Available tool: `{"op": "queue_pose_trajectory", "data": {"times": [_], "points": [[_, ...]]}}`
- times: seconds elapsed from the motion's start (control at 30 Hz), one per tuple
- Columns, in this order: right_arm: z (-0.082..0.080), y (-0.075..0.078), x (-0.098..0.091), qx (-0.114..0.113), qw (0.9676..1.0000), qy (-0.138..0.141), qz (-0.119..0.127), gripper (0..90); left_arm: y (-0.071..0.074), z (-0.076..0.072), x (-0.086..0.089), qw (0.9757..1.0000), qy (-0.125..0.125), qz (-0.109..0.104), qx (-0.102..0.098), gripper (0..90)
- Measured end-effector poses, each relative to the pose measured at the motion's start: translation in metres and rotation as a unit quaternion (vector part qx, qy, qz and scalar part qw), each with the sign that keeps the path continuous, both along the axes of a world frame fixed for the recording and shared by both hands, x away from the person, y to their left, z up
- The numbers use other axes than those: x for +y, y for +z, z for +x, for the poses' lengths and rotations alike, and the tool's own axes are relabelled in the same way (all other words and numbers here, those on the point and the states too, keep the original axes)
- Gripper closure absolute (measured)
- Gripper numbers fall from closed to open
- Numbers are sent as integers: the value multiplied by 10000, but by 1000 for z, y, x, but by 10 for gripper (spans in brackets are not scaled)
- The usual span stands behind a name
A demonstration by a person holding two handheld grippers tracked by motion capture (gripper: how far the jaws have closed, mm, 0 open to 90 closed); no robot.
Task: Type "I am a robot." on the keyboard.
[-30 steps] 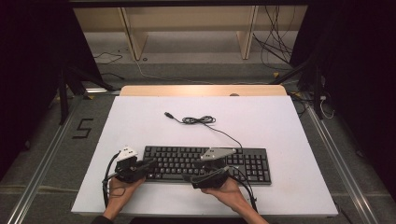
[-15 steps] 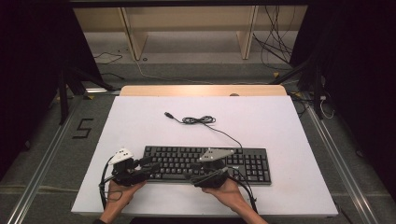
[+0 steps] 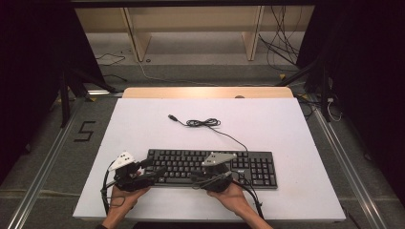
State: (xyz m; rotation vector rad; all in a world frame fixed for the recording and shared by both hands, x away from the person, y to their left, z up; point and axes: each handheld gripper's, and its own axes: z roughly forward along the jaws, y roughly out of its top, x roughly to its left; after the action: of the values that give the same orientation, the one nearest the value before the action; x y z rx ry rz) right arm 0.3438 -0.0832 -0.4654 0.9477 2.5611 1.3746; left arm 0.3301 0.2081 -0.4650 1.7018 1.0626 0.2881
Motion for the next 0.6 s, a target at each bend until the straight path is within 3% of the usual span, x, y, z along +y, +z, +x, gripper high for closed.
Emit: {"op": "queue_pose_trajectory", "data": {"times": [0.23, 0.6], "points": [[2, -3, 3, 64, 10000, 14, -43, 866, 1, -1, 0, 10000, -6, -22, -67, 275], [3, -8, 7, 108, 9998, 22, -143, 900, 2, -3, 0, 9999, -33, -42, -149, 259]]}}
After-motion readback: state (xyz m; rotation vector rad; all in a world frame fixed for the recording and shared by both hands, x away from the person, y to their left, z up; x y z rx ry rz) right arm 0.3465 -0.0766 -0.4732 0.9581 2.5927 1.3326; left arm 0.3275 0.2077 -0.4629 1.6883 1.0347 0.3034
